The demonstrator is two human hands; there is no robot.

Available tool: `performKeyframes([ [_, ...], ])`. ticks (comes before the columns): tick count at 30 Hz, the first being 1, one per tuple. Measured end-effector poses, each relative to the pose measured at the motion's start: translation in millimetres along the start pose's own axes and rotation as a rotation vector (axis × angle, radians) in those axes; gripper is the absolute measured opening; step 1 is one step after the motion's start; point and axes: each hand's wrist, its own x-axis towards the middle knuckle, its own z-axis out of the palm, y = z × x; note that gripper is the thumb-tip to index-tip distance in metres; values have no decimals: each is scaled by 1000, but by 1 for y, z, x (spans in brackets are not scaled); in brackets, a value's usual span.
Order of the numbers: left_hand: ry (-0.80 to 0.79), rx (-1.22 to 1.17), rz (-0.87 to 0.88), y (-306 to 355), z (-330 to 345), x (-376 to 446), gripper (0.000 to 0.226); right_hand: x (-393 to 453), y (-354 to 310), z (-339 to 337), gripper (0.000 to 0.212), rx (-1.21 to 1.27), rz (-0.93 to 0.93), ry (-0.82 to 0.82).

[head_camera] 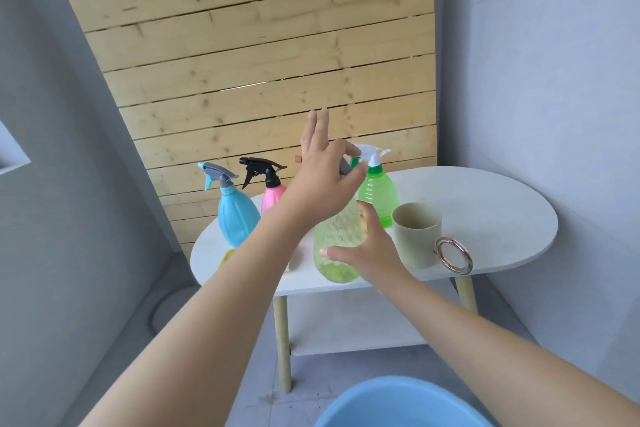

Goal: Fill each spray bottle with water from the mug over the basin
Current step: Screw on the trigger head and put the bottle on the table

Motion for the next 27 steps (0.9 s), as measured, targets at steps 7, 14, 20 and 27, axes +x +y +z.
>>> performKeyframes([
  [7, -106, -17, -142, -23, 13, -2, 46, 18, 29, 9, 88, -87, 42, 9],
  [14, -33, -224, -253, -39, 17, 5, 48, 36, 41, 4, 95, -111, 68, -110],
  [20, -17, -590, -328, -59, 14, 9, 24, 45, 44, -4, 103, -106, 118, -264],
  [27, 120, -730, -411, -70, 40, -4, 31, 47, 6, -53, 59, -139, 98, -116],
])
